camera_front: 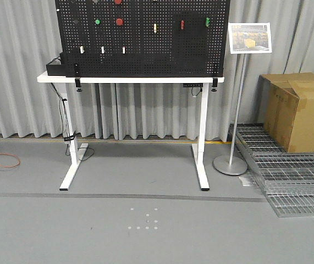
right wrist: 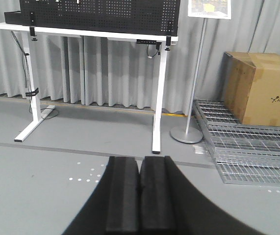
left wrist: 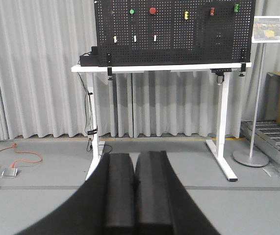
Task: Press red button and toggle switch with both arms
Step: 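Drive the base forward up to the black pegboard panel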
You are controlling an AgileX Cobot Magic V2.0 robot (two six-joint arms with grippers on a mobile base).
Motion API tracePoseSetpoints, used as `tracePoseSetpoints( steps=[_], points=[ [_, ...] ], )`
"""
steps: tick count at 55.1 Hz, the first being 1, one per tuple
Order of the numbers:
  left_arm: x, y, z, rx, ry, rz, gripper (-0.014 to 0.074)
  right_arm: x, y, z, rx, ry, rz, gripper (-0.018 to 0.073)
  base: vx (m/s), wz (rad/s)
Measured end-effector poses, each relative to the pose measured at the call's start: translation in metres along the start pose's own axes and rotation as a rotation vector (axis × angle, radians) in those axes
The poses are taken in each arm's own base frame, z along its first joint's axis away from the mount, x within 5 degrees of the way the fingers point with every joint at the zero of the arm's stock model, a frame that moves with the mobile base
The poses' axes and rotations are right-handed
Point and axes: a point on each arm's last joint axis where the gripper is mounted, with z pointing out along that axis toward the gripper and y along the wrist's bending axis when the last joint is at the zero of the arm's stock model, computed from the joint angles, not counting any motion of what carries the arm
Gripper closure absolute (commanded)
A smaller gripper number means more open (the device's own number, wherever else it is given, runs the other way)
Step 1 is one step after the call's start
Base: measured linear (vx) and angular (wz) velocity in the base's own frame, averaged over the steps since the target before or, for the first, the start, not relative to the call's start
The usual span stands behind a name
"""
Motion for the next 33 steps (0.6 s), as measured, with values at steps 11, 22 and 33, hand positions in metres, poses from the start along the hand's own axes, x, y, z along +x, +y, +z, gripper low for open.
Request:
tracePoseSetpoints(
  steps=[11,22,33],
  points=[
    [0.0000,0.0000,0.0000,0.000,0.000,0.000,0.0594,0.0000,0.0000,0.0000,0.000,0.000,0.000,0.0559,0.00,0.00],
    [0.0000,0.0000,0.0000,0.000,0.000,0.000,0.0594,0.0000,0.0000,0.0000,0.000,0.000,0.000,0.0559,0.00,0.00],
    [0.0000,0.0000,0.0000,0.000,0.000,0.000,0.0594,0.0000,0.0000,0.0000,0.000,0.000,0.000,0.0559,0.04,0.00]
  ],
)
